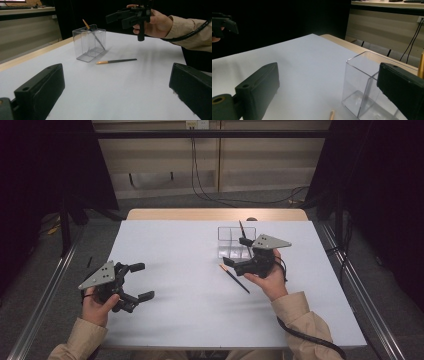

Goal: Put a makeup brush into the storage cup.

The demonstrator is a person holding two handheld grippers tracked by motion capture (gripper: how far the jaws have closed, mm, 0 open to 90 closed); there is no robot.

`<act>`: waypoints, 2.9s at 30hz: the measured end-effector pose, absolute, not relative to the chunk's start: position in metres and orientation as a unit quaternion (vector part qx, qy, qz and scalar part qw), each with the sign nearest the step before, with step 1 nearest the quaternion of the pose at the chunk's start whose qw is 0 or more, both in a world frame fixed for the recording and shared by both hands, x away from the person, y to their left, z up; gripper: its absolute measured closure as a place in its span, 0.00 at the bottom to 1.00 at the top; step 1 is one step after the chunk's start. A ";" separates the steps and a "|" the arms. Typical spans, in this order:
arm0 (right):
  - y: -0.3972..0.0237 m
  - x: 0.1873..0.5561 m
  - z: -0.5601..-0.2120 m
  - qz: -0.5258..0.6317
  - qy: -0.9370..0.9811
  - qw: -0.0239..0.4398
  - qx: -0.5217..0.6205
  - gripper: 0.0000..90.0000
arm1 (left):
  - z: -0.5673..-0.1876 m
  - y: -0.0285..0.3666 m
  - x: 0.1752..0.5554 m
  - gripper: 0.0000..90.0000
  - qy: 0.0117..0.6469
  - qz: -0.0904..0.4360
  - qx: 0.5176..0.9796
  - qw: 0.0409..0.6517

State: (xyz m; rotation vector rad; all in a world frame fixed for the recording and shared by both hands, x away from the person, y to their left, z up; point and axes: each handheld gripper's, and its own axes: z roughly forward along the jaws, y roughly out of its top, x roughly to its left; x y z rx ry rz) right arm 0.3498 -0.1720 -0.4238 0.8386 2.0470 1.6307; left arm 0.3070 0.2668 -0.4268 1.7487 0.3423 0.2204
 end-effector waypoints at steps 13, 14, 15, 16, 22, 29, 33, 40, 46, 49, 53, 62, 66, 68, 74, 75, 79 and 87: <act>-0.159 0.361 -0.423 0.581 0.734 0.193 0.294 0.04 | -0.427 0.269 0.306 0.00 0.151 0.097 0.761 0.623; -0.159 0.361 -0.423 0.581 0.734 0.193 0.293 0.04 | -0.427 0.269 0.305 0.00 0.151 0.098 0.761 0.624; -0.158 0.362 -0.422 0.580 0.736 0.193 0.292 0.04 | -0.427 0.270 0.305 0.00 0.151 0.099 0.760 0.624; -0.158 0.362 -0.422 0.578 0.737 0.193 0.292 0.04 | -0.427 0.270 0.305 0.00 0.151 0.099 0.760 0.624; -0.157 0.364 -0.421 0.569 0.744 0.193 0.292 0.04 | -0.427 0.270 0.305 0.00 0.151 0.098 0.761 0.624; -0.157 0.366 -0.421 0.549 0.759 0.187 0.295 0.05 | -0.427 0.269 0.305 0.00 0.150 0.097 0.762 0.623; -0.155 0.367 -0.422 0.534 0.770 0.181 0.298 0.05 | -0.427 0.269 0.306 0.00 0.150 0.096 0.761 0.624; -0.152 0.369 -0.422 0.509 0.791 0.169 0.296 0.05 | -0.427 0.268 0.306 0.00 0.149 0.096 0.762 0.623; -0.149 0.370 -0.422 0.485 0.807 0.164 0.295 0.05 | -0.428 0.268 0.306 0.00 0.150 0.094 0.762 0.623; -0.149 0.371 -0.423 0.473 0.814 0.161 0.296 0.05 | -0.428 0.268 0.306 0.00 0.149 0.094 0.763 0.622; -0.149 0.373 -0.424 0.458 0.823 0.155 0.299 0.04 | -0.428 0.268 0.306 0.00 0.150 0.092 0.763 0.622; -0.146 0.376 -0.424 0.412 0.848 0.139 0.303 0.04 | -0.429 0.268 0.307 0.00 0.151 0.090 0.764 0.621; -0.145 0.379 -0.424 0.392 0.860 0.130 0.300 0.04 | -0.429 0.268 0.307 0.00 0.151 0.089 0.764 0.621; -0.144 0.379 -0.424 0.381 0.865 0.128 0.299 0.04 | -0.429 0.268 0.307 0.00 0.151 0.089 0.764 0.621; -0.141 0.382 -0.425 0.342 0.883 0.111 0.302 0.04 | -0.429 0.267 0.307 0.00 0.149 0.087 0.766 0.619; -0.141 0.383 -0.425 0.334 0.887 0.109 0.300 0.04 | -0.429 0.267 0.307 0.00 0.150 0.087 0.766 0.620; -0.139 0.384 -0.426 0.310 0.896 0.095 0.303 0.05 | -0.429 0.267 0.307 0.00 0.150 0.087 0.765 0.620; -0.135 0.390 -0.428 0.259 0.910 0.070 0.317 0.12 | -0.429 0.267 0.307 0.00 0.151 0.089 0.766 0.619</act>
